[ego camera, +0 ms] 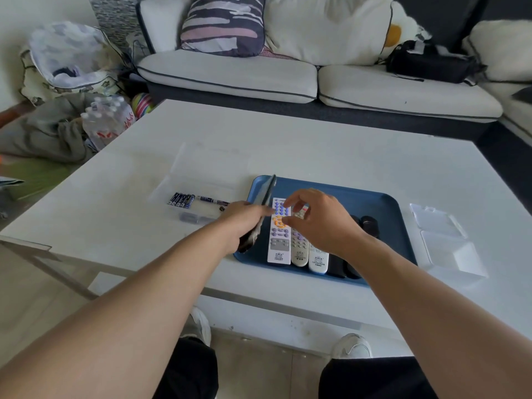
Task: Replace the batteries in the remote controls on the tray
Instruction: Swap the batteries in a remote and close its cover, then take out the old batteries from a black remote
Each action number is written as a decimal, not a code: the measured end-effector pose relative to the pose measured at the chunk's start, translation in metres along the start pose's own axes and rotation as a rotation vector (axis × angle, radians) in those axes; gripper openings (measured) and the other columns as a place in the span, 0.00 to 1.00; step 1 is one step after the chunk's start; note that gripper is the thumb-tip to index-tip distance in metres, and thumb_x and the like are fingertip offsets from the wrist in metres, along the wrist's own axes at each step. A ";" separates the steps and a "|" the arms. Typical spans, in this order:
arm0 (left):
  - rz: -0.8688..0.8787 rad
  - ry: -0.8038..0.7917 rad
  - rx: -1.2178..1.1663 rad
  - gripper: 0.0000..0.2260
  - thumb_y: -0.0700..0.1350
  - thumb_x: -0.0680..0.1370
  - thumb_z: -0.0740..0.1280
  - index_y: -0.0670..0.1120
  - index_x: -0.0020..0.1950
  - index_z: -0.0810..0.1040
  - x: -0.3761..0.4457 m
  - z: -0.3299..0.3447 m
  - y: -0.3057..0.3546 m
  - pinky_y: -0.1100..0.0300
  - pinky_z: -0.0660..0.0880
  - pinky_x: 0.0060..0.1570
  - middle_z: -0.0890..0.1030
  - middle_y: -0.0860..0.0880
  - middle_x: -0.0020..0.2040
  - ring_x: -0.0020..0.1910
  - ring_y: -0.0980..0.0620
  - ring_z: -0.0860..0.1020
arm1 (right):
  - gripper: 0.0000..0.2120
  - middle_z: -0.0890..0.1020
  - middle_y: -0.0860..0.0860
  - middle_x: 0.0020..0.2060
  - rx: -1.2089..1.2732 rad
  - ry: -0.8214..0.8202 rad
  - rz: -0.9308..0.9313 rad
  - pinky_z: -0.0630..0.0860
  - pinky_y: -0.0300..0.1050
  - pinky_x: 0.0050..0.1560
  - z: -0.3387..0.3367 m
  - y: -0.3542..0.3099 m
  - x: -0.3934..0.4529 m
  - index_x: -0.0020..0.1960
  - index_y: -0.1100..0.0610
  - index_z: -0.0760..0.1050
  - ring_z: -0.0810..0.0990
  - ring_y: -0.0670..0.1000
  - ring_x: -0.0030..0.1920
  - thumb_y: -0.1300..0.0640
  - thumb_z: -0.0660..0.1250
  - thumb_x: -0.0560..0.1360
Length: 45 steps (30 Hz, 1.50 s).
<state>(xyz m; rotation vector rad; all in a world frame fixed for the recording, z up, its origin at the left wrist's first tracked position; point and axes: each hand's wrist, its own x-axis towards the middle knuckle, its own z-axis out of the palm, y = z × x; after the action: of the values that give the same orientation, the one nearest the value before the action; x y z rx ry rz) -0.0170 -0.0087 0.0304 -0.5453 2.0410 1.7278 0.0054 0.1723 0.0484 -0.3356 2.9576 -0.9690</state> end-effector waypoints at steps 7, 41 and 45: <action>0.196 0.045 0.484 0.31 0.46 0.76 0.69 0.54 0.78 0.63 -0.004 0.011 -0.017 0.54 0.70 0.65 0.70 0.42 0.71 0.68 0.42 0.71 | 0.16 0.78 0.44 0.57 -0.182 -0.159 0.091 0.76 0.49 0.57 0.004 0.003 0.002 0.62 0.43 0.76 0.78 0.48 0.55 0.46 0.71 0.76; 0.418 0.116 0.911 0.21 0.42 0.81 0.63 0.47 0.75 0.68 0.013 0.015 -0.042 0.53 0.63 0.68 0.65 0.40 0.73 0.70 0.40 0.65 | 0.37 0.76 0.48 0.68 -0.514 -0.401 0.030 0.74 0.53 0.60 0.031 -0.002 0.002 0.76 0.42 0.65 0.73 0.54 0.68 0.38 0.74 0.71; 0.415 0.123 0.934 0.21 0.40 0.80 0.63 0.46 0.74 0.69 0.017 0.016 -0.042 0.52 0.65 0.67 0.67 0.40 0.71 0.69 0.40 0.66 | 0.37 0.76 0.49 0.68 -0.502 -0.395 0.036 0.73 0.53 0.60 0.031 -0.002 0.003 0.76 0.43 0.65 0.72 0.54 0.68 0.39 0.74 0.71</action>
<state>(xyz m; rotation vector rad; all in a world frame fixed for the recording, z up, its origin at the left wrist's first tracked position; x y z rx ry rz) -0.0073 0.0002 -0.0157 0.0896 2.8529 0.7138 0.0056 0.1524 0.0245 -0.4164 2.7705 -0.1132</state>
